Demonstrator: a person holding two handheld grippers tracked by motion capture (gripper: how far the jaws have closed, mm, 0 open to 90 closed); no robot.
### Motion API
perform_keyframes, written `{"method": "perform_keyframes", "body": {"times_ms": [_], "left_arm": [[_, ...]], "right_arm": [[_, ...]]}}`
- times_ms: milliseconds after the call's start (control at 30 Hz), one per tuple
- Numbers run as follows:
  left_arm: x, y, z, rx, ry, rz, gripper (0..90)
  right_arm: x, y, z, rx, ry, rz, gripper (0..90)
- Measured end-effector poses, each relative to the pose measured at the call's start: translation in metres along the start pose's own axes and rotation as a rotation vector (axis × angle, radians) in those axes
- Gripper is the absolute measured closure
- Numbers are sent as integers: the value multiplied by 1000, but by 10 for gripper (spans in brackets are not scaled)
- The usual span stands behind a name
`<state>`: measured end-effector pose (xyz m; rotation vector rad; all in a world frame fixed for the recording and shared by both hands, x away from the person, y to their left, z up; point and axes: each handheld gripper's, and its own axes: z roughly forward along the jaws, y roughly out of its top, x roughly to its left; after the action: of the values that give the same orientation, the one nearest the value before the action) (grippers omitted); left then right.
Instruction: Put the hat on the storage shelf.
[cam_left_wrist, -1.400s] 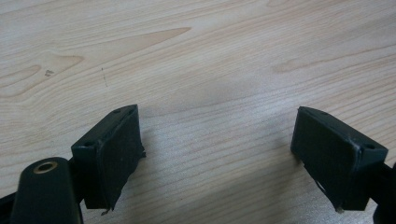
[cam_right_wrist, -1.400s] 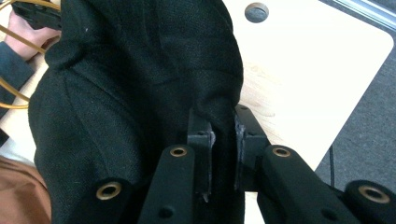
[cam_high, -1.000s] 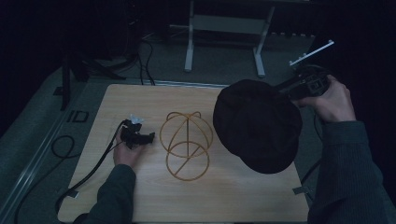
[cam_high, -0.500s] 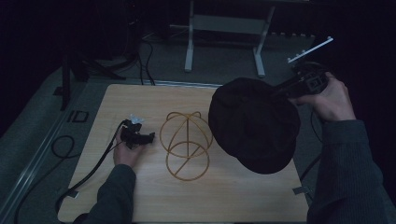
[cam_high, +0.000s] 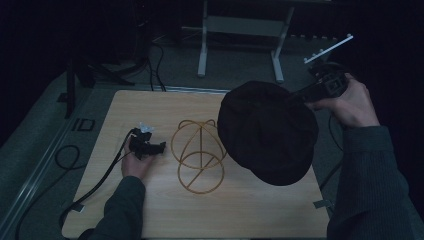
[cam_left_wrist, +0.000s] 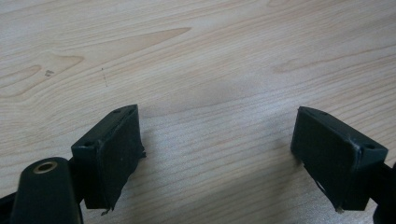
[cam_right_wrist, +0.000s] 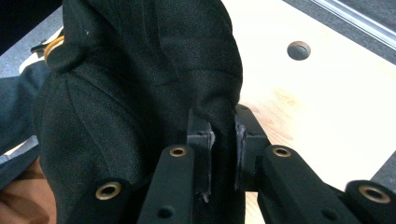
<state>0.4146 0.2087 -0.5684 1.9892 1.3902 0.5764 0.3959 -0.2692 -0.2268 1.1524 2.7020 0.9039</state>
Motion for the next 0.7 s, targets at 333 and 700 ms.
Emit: {"method": "perform_keyframes", "body": {"times_ms": [333,700], "left_arm": [[0,0,0,0,0,0,158],[0,0,0,0,-1,0,158]], "right_arm": [[11,7,-5,-13,10,-40,803],[21,13,-9,-22,38,-75,802]]}}
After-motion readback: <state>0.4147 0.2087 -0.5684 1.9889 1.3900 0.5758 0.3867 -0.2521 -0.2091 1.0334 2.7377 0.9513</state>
